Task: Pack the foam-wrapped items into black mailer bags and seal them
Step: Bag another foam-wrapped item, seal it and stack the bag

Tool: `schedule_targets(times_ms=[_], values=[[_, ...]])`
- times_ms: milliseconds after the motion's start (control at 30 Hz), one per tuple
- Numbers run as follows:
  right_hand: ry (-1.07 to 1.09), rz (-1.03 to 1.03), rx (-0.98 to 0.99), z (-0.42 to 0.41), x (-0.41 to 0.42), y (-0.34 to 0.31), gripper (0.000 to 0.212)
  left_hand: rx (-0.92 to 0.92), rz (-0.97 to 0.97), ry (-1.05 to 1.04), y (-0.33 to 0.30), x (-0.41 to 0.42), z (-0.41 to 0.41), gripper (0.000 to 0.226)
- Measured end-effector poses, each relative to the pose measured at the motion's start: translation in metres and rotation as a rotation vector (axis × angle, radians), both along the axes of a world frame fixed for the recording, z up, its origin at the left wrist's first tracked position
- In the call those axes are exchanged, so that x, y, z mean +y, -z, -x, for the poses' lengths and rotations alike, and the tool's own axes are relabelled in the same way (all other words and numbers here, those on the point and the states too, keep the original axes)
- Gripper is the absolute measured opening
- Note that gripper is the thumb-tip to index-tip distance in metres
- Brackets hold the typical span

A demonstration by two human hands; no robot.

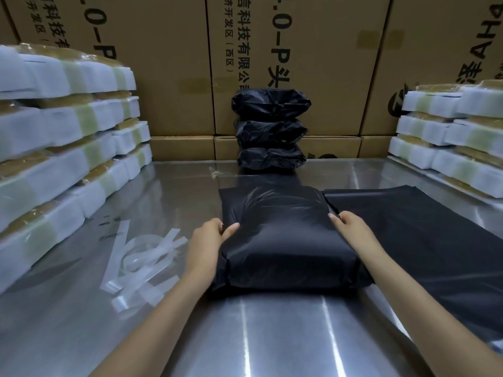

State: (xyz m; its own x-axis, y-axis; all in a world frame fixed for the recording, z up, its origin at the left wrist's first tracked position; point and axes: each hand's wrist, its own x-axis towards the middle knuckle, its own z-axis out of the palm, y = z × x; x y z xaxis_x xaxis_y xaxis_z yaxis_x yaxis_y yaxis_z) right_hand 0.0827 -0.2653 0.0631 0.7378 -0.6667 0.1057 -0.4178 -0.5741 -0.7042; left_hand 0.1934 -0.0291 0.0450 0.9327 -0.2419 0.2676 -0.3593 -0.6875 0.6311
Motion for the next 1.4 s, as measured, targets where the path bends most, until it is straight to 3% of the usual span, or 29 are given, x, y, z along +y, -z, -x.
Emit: schedule_targets(times_ms=[233, 400, 633, 800, 867, 900, 933, 1000, 1067, 1167, 1300, 1400], values=[[-0.073, 0.041, 0.104, -0.001, -0.003, -0.007, 0.041, -0.117, -0.412, 0.096, -0.004, -0.018, 0.012, 0.021], [-0.130, 0.053, 0.212, -0.002, 0.000, -0.015, 0.038, -0.117, -0.675, 0.089, 0.003, -0.022, 0.010, 0.040], [-0.237, 0.024, 0.326, 0.008, 0.005, -0.025, 0.025, -0.110, -0.969, 0.087, -0.001, -0.021, 0.019, 0.046], [-0.194, -0.035, 0.441, 0.019, 0.011, -0.018, 0.037, -0.067, -1.064, 0.158, -0.013, -0.009, 0.031, 0.041], [-0.069, 0.019, 0.453, 0.022, 0.011, -0.011, 0.028, 0.122, -0.910, 0.245, -0.027, 0.003, 0.027, 0.036], [0.019, 0.061, 0.359, 0.023, 0.010, -0.008, 0.020, 0.218, -0.778, 0.253, -0.035, 0.009, 0.023, 0.035], [0.112, 0.068, 0.177, 0.023, 0.009, -0.007, 0.021, 0.259, -0.615, 0.224, -0.042, 0.012, 0.016, 0.036], [0.234, -0.054, -0.233, 0.019, 0.010, -0.013, 0.039, 0.170, -0.204, 0.124, -0.051, 0.006, 0.006, 0.045], [0.223, -0.184, -0.471, 0.006, 0.012, -0.022, 0.054, 0.108, 0.170, 0.120, -0.050, -0.010, 0.002, 0.061], [0.049, -0.325, -0.461, -0.012, 0.023, -0.020, 0.065, 0.202, 0.363, 0.191, -0.039, -0.039, 0.002, 0.071], [-0.218, -0.742, -0.419, -0.015, 0.023, -0.001, 0.074, 0.400, 0.493, 0.295, -0.023, -0.054, -0.006, 0.073], [-0.269, -0.808, -0.407, -0.016, 0.020, 0.004, 0.068, 0.484, 0.661, 0.338, -0.020, -0.054, -0.006, 0.082]])
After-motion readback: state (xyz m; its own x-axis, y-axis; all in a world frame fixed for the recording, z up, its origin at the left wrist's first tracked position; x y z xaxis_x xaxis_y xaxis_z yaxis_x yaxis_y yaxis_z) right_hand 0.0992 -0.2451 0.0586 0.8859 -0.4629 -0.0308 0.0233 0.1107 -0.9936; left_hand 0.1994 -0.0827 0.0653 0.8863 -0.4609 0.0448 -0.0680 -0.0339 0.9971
